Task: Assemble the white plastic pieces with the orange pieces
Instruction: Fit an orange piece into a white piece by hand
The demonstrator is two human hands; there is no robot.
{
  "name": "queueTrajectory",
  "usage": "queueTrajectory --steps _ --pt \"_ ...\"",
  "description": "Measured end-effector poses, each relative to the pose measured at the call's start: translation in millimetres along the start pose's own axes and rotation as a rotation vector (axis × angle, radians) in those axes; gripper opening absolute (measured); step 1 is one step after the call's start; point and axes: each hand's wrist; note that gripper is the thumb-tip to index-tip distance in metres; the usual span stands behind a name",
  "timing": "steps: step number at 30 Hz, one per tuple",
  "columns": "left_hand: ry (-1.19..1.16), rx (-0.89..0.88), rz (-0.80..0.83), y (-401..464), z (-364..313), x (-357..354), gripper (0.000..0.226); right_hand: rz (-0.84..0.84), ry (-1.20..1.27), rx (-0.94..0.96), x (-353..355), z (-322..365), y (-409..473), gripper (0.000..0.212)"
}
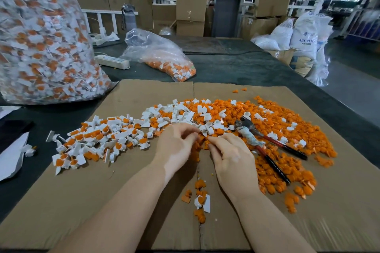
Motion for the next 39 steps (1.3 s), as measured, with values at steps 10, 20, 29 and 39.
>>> queueTrajectory --steps 10,20,29,39 --pt "0.365 -0.098 -0.071 27.9 3.9 -17.9 0.025 -0.027 0.033 -0.037 2.5 -0.9 -1.5 0.011" --pt "0.358 -0.106 -0.114 21.0 16.8 -11.0 0.018 -0.023 0.098 -0.084 3.4 -1.6 1.0 0.008" --pt "0.245 -0.151 -0.176 15.4 13.5 -5.1 0.006 -0.031 0.348 -0.323 3.9 -6.0 -0.2 0.010" --pt "-0.263 0.096 -0.107 -17.4 9.3 5.0 0.018 -0.027 0.413 -0.358 4.6 -4.6 -0.4 0.027"
Point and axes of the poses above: each hand's wrist, its own y-axis towards the middle knuckle, its own x-axis out of the back of the hand, z = x × y, and after that the axes turned 8 degrees about -z, right-handed
